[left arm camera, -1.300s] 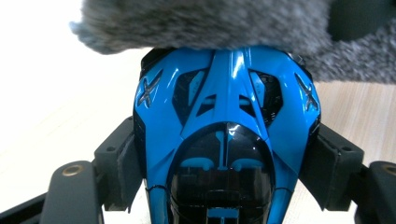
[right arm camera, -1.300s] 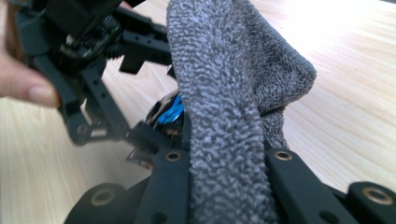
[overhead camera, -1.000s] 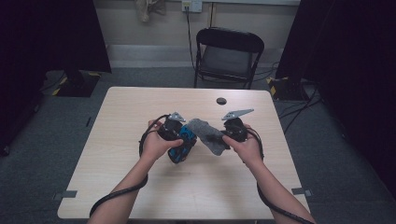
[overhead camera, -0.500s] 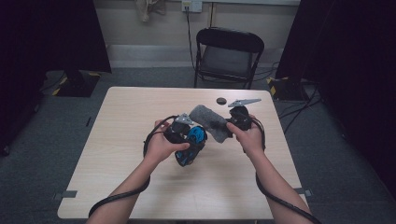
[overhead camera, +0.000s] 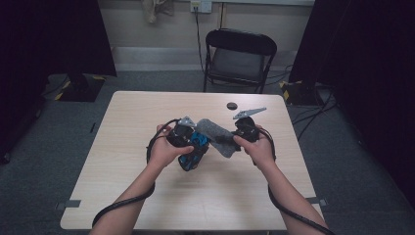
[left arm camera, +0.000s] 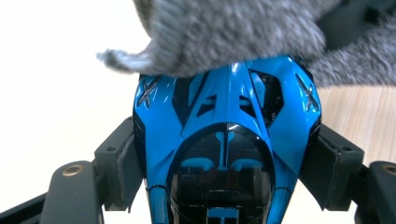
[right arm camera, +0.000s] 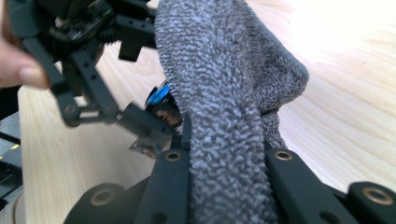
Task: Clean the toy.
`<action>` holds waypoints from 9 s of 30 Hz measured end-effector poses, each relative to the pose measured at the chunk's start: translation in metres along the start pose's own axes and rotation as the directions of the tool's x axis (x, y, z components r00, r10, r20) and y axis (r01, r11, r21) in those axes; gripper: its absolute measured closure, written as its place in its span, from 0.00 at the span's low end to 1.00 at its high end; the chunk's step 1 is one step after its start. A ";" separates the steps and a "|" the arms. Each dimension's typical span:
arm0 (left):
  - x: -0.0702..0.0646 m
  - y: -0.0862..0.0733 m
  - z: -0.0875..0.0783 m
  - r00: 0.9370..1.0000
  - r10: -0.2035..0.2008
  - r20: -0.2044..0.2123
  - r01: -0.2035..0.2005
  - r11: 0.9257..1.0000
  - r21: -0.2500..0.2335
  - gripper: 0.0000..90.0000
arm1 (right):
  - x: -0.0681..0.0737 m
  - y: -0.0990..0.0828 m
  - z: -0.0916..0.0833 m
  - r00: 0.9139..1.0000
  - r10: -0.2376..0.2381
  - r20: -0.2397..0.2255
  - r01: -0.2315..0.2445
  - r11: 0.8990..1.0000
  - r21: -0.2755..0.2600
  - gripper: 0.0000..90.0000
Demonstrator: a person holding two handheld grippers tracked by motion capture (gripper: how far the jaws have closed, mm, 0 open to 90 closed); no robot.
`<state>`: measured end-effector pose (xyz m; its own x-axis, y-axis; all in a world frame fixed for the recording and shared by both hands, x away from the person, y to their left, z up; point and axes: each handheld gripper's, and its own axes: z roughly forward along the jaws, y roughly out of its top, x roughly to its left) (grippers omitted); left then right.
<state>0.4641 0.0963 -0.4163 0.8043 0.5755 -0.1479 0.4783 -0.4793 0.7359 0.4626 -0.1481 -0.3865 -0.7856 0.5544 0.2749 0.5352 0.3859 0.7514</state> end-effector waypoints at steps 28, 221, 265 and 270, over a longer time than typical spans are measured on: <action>-0.019 0.006 0.001 0.998 0.034 0.048 -0.033 0.999 -0.025 0.27 | -0.007 0.001 0.003 0.997 0.040 0.062 -0.037 0.998 -0.044 0.86; 0.001 -0.001 -0.021 0.999 -0.048 -0.014 0.047 0.997 -0.065 0.27 | 0.002 -0.022 0.025 0.986 -0.043 0.161 0.040 0.999 0.021 0.85; -0.003 0.013 -0.015 0.999 -0.042 -0.011 0.041 0.998 -0.054 0.27 | 0.022 -0.027 0.051 0.996 -0.072 0.059 0.070 0.997 0.038 0.85; -0.003 0.016 -0.019 0.999 -0.040 -0.017 0.039 0.997 -0.073 0.27 | 0.025 -0.031 0.058 0.996 -0.072 0.043 0.070 0.997 0.044 0.85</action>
<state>0.4626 0.0993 -0.3921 0.7782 0.6057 -0.1659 0.4822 -0.4070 0.7758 0.4444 -0.1040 -0.4381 -0.8080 0.5563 0.1940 0.4920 0.4561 0.7416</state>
